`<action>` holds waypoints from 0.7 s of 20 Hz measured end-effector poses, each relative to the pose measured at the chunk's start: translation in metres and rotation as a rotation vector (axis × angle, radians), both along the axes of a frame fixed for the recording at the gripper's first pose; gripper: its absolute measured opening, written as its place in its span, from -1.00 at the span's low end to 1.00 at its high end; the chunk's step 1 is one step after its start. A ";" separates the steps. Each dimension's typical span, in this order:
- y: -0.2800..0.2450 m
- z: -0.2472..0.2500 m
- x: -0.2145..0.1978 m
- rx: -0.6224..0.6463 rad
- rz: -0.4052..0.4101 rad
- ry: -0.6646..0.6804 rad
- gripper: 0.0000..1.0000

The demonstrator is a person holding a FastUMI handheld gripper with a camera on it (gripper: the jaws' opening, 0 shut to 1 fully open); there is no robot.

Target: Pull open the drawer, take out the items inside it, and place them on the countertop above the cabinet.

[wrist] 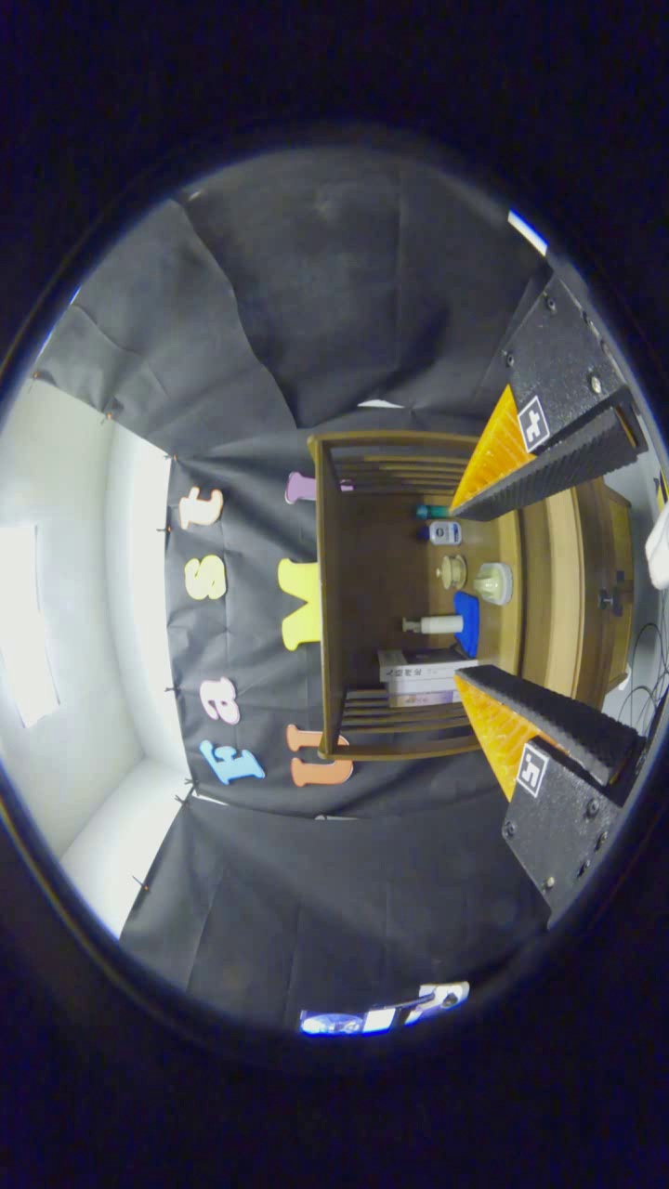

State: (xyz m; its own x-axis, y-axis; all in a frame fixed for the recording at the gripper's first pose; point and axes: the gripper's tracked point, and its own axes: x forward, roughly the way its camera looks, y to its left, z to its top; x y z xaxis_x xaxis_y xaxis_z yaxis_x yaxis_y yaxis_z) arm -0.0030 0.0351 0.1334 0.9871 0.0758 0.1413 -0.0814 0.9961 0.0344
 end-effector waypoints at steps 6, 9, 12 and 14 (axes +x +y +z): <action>-0.017 -0.094 -0.003 -0.002 -0.031 0.117 0.99; -0.018 -0.138 0.008 -0.003 -0.035 0.175 1.00; -0.016 -0.170 0.028 -0.010 -0.052 0.188 1.00; -0.013 -0.195 0.042 -0.023 -0.057 0.223 1.00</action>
